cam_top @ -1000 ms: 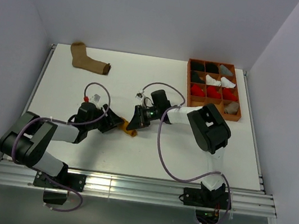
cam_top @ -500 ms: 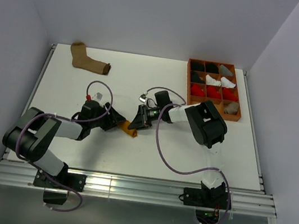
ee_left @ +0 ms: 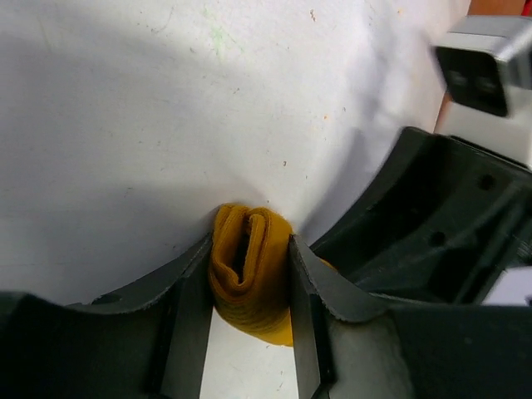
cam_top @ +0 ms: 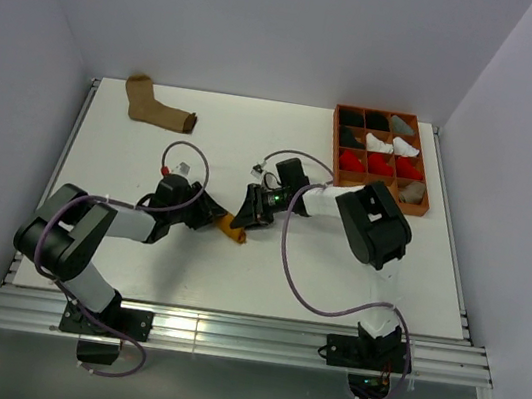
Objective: Roll the socks
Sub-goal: Roll the sock at the center of the board.
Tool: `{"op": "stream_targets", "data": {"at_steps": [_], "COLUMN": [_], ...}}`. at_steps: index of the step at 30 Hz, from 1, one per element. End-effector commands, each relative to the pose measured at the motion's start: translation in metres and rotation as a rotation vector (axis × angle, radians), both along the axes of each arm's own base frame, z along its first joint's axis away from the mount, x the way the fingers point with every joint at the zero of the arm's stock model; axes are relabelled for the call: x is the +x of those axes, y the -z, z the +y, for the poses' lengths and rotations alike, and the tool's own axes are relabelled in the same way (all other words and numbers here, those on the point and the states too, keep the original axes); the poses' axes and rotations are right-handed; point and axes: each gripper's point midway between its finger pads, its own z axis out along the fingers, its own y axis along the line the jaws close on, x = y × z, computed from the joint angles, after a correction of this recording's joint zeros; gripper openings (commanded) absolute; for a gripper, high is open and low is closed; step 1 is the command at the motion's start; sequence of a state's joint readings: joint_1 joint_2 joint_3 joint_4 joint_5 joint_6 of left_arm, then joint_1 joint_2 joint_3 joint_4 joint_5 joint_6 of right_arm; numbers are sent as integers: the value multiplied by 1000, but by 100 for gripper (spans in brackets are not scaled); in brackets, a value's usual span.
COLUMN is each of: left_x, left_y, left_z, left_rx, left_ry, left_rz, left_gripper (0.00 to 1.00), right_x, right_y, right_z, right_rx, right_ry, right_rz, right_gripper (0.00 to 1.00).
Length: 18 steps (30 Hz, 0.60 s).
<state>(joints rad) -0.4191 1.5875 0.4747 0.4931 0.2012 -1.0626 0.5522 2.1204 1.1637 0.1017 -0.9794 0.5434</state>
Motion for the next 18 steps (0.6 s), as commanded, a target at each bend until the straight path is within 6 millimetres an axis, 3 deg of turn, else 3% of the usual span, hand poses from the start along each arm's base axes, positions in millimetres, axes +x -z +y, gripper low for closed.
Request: {"op": "stream_targets", "data": {"at_steps": [1,2,4,9,12,18], "left_x": [-29,-29,-29,-29,-28,-26], "left_y": [43,43,42,40,39,36], "left_z": [18,20,24,27,26,19], "left_rx": [157,173,219,284,312,326], "left_ry": [-10,-15,-18,-8,5,28], "left_rz": [183,191,200,211,223,227], "left_gripper": [42,41,41,41,41,41], "right_x": [22,26,28,45,46,26], "right_y": [3,-10,-15,-36,-49,-67], "right_z": [-19,-20,-24,-44,-44,-13], "right_rx": [-184,-188,-223,-355,-438,-483], "right_ry": [99,106,127,232,250,175], "right_rz": [-225,-290,-357,-599,-755,-1016], "right_gripper": [42,49,56,60,62,67]}}
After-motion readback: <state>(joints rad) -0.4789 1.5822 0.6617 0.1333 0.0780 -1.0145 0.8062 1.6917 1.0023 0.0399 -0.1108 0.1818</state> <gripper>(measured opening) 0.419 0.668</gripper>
